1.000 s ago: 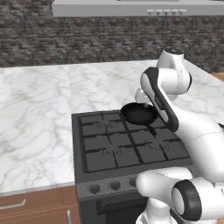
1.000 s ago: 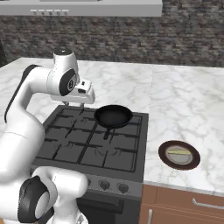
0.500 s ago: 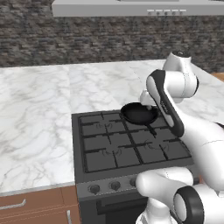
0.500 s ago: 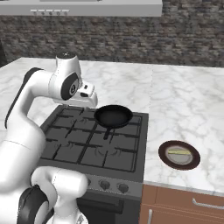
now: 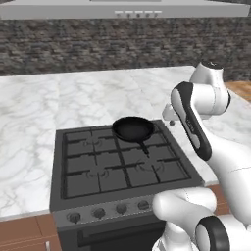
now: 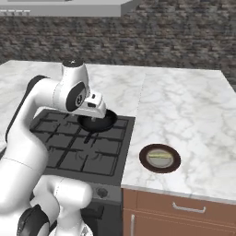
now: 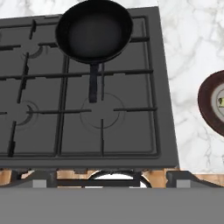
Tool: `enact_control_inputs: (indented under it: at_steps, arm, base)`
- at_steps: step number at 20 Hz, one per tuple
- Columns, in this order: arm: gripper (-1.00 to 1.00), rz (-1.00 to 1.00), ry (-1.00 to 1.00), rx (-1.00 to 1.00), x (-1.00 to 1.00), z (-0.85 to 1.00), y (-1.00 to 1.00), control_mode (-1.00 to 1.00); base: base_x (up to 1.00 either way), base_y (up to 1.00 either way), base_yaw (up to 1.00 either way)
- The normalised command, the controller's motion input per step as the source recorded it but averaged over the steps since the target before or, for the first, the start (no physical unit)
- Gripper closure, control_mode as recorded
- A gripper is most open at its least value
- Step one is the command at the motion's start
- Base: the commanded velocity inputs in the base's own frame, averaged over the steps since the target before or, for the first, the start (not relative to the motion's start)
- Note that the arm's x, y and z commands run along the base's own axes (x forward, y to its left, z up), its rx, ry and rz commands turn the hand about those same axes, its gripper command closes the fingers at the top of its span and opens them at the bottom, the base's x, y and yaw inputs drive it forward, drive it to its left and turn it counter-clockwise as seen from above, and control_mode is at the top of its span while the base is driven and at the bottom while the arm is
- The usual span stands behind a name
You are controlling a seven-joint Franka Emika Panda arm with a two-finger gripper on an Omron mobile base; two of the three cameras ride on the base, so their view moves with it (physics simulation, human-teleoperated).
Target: Pick up the butter stick and place it in the pan. Then turn on the burner for the pan.
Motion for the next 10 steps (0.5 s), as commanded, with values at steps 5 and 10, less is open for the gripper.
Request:
enact_control_inputs:
  at_steps: [5, 10]
  arm:
    - [-1.0, 0.0, 0.0, 0.0, 0.0, 0.0, 0.0, 1.0]
    - [-1.0, 0.0, 0.0, 0.0, 0.0, 0.0, 0.0, 1.0]
  base:
    - [0.0, -0.64, -0.01]
    - [0.11, -0.57, 0.0]
